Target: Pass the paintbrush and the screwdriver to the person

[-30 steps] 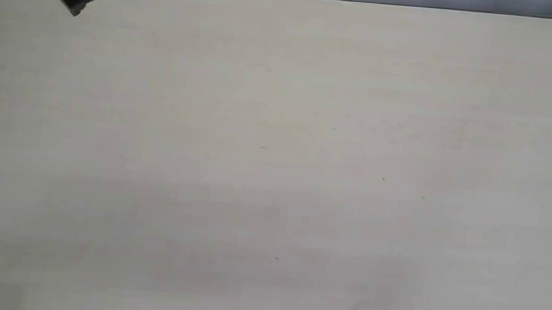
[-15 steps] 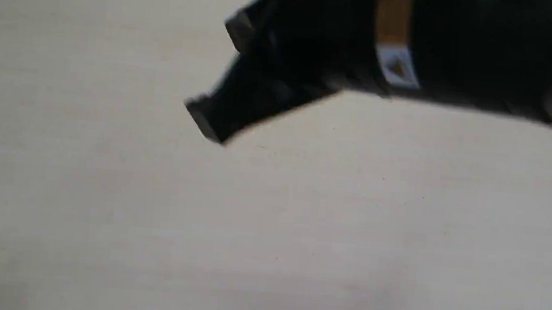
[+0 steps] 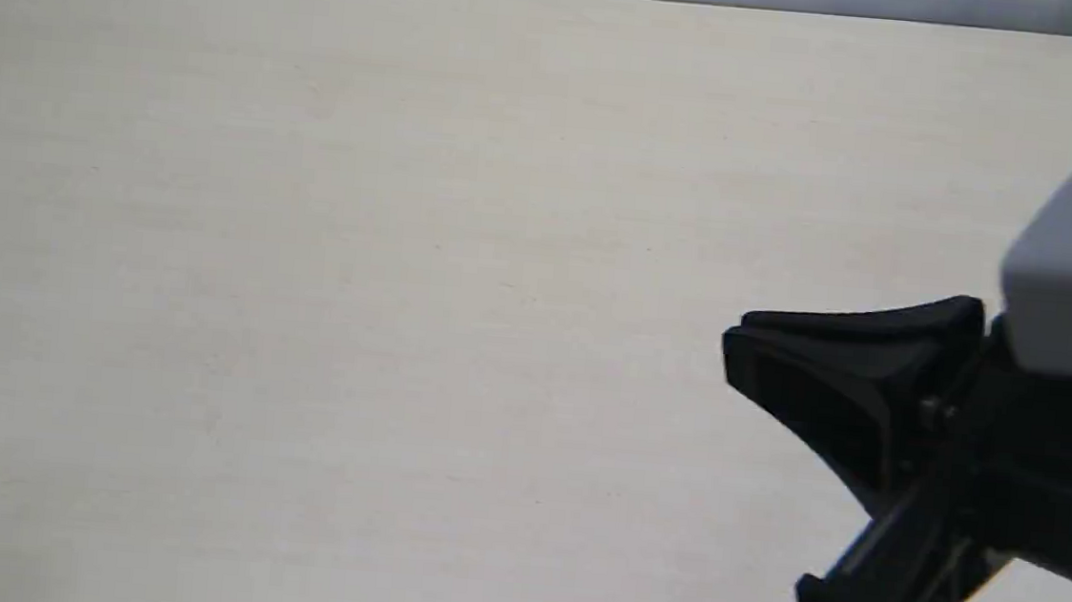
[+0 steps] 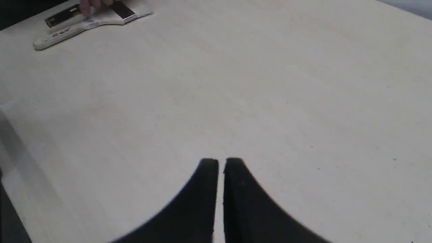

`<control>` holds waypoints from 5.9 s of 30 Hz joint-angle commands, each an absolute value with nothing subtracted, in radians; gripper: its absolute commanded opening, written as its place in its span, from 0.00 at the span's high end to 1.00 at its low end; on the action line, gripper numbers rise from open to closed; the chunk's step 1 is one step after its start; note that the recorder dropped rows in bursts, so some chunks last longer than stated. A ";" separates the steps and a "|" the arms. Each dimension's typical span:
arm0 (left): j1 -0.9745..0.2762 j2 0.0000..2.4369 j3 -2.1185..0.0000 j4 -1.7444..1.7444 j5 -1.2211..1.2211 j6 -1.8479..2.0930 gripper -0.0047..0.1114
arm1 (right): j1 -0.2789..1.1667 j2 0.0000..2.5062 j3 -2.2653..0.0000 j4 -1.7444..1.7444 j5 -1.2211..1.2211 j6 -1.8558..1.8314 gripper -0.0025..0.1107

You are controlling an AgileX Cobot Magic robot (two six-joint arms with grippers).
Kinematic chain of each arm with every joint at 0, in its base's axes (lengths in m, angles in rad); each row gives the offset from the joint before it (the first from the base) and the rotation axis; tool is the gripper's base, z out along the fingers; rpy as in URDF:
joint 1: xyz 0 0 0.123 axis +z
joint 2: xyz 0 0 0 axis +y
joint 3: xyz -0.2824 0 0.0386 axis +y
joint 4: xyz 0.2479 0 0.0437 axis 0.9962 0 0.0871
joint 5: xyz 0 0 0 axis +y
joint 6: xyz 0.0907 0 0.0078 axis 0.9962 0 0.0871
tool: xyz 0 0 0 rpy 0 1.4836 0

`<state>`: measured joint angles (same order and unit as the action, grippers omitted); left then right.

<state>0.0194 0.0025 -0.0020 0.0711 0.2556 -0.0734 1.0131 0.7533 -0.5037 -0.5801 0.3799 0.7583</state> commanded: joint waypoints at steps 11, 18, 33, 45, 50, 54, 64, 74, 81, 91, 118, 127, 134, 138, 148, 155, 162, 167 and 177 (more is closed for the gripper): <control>0.011 0.000 0.000 0.068 0.253 -0.075 0.96 | 0.904 0.457 -0.495 -0.793 0.566 0.747 0.94; 0.011 0.000 0.000 0.068 0.250 -0.075 0.96 | 0.570 0.358 -0.495 -0.793 0.445 0.677 0.94; 0.011 0.000 0.000 0.068 0.250 -0.075 0.96 | 0.138 0.352 -0.495 -0.640 0.349 0.550 0.94; 0.011 0.000 0.000 0.070 0.250 -0.075 0.96 | 0.137 0.189 -0.334 -0.642 0.304 0.440 0.94; 0.011 0.000 0.000 0.070 0.250 -0.075 0.96 | 0.137 0.171 -0.275 -0.640 0.316 0.440 0.94; 0.011 0.000 0.000 0.070 0.250 -0.075 0.96 | 0.137 0.171 -0.220 -0.640 0.313 0.440 0.94; 0.011 0.000 0.000 0.070 0.250 -0.075 0.96 | 0.143 0.163 -0.192 -0.490 0.311 0.302 0.94; 0.011 0.000 0.000 0.067 0.252 -0.075 0.96 | 0.124 0.000 -0.192 -0.213 0.359 -0.022 0.94; 0.011 0.000 0.000 0.067 0.250 -0.075 0.96 | 0.082 0.000 -0.192 -0.200 0.420 -0.006 0.94; 0.011 0.000 0.000 0.067 0.250 -0.075 0.96 | 0.082 0.000 -0.137 -0.195 0.409 0.024 0.94; 0.011 0.000 0.000 0.069 0.248 -0.075 0.96 | 0.061 0.000 0.000 -0.207 0.368 0.112 0.94; 0.011 0.000 0.000 0.067 0.253 -0.075 0.96 | 0.061 0.000 0.000 -0.207 0.368 0.112 0.94; 0.011 0.000 0.000 0.067 0.250 -0.075 0.96 | -0.033 0.000 0.000 -0.194 0.362 0.112 0.94; 0.011 0.000 0.000 0.067 0.250 -0.075 0.96 | -0.079 0.000 0.000 -0.188 0.361 0.112 0.94; 0.011 0.000 0.000 0.067 0.250 -0.075 0.96 | -0.079 0.000 0.000 -0.192 0.363 0.109 0.94; 0.011 0.000 0.000 0.069 0.248 -0.075 0.96 | -0.079 0.000 0.000 -0.192 0.363 0.109 0.94; 0.011 0.000 0.000 0.070 0.249 -0.075 0.96 | -0.079 0.000 0.000 -0.157 0.363 0.052 0.94; 0.011 0.000 0.000 0.070 0.249 -0.075 0.96 | -0.079 0.000 0.000 -0.117 0.363 0.007 0.94; 0.011 0.000 0.000 0.070 0.249 -0.075 0.96 | -0.079 0.000 0.000 -0.112 0.363 0.000 0.94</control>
<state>0.0194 0.0025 -0.0020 0.0711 0.2556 -0.0734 -0.0761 0.0053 -0.0036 -0.1210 0.3749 0.0088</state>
